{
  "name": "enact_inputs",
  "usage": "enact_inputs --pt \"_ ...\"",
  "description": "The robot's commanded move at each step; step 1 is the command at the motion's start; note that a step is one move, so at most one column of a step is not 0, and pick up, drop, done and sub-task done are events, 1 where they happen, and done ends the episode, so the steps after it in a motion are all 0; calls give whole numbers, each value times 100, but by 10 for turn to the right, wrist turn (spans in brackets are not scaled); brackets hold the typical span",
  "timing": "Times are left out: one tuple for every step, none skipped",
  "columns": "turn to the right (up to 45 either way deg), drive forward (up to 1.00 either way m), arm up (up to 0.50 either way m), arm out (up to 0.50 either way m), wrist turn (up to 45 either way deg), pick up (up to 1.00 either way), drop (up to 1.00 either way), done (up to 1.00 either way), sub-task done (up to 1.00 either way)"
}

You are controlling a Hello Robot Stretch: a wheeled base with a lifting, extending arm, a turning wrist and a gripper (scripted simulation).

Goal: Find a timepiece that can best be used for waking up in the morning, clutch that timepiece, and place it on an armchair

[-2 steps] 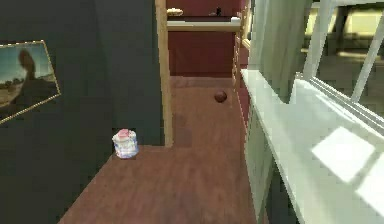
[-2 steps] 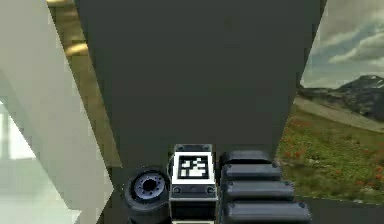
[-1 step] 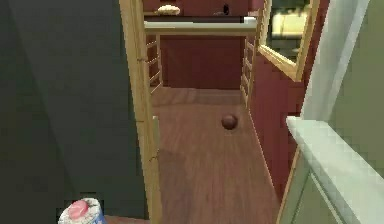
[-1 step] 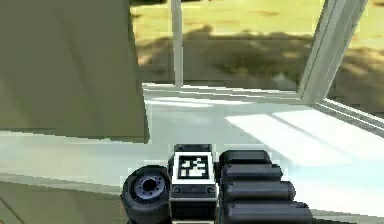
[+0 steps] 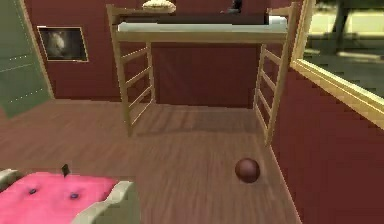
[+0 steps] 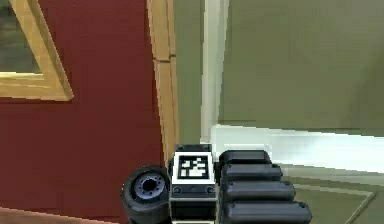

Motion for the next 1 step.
enact_inputs --pt "0 25 0 0 0 0 0 0 0"
